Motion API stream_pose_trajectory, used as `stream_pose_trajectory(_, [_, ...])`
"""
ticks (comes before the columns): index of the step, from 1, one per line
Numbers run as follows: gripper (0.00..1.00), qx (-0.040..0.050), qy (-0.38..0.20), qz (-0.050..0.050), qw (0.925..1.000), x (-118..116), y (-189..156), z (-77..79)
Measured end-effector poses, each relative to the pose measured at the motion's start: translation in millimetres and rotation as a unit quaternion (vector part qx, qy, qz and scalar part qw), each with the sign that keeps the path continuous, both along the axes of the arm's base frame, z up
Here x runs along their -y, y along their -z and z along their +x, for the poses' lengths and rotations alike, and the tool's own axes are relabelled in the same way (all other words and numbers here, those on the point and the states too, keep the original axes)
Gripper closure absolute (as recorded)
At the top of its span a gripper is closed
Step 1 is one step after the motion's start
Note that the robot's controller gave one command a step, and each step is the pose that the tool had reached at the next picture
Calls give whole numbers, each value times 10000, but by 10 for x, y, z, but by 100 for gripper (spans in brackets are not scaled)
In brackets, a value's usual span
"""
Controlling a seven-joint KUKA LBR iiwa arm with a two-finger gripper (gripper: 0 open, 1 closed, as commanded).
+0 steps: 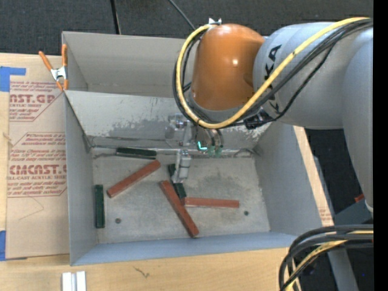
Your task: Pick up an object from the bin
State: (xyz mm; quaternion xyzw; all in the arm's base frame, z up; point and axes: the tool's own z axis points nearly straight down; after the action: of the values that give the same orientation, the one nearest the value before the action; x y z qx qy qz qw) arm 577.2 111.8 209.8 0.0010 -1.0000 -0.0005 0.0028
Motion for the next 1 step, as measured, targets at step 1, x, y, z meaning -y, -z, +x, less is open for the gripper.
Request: stream_pose_trajectory(1, [0, 37, 5, 4, 10000, 4, -41, 17])
